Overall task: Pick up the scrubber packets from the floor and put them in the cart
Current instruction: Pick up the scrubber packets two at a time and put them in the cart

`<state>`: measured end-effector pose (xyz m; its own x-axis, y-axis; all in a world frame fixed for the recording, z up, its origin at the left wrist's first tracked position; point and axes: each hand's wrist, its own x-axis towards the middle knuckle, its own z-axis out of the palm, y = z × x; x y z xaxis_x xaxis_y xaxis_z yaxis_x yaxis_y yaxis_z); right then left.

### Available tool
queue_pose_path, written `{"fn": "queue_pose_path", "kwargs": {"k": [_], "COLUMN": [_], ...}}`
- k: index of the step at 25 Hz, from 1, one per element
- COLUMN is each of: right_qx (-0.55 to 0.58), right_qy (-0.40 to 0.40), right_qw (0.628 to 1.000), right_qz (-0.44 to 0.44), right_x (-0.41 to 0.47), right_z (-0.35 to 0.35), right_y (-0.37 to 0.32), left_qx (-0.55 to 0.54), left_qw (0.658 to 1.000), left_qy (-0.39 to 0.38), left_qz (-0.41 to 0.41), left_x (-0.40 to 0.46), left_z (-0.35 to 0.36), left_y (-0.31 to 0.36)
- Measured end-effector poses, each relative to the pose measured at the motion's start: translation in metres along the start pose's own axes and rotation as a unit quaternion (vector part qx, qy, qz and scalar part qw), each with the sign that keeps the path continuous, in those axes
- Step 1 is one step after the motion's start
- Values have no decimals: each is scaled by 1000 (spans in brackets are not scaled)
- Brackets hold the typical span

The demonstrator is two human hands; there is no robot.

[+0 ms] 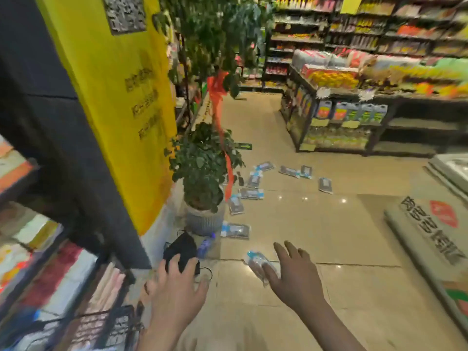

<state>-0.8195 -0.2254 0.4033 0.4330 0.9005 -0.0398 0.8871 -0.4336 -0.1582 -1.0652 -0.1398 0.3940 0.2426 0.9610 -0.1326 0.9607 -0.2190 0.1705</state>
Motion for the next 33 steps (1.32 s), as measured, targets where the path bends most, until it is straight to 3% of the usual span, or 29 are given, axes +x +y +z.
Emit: {"fn": "queue_pose_path", "kwargs": {"k": [5, 8, 13, 17, 26, 33], "right_qx": [27, 22, 22, 17, 8, 13], "right_qy": [10, 8, 4, 11, -2, 2], "right_qw": [992, 990, 987, 986, 982, 978], "right_qz": [120, 141, 157, 167, 188, 206], "right_x": [1, 24, 80, 131, 332, 521], "right_z": [-13, -26, -52, -69, -92, -125], "right_y": [134, 207, 320, 388, 486, 541], "left_qx": [2, 14, 35, 13, -18, -20], "left_qw": [991, 984, 979, 980, 974, 967], "left_qy": [-25, -8, -28, -32, -29, -29], "left_qz": [129, 176, 201, 195, 224, 253], "left_x": [40, 62, 107, 146, 342, 521], "left_z": [11, 27, 38, 39, 62, 41], "left_y": [161, 246, 375, 440, 584, 696]}}
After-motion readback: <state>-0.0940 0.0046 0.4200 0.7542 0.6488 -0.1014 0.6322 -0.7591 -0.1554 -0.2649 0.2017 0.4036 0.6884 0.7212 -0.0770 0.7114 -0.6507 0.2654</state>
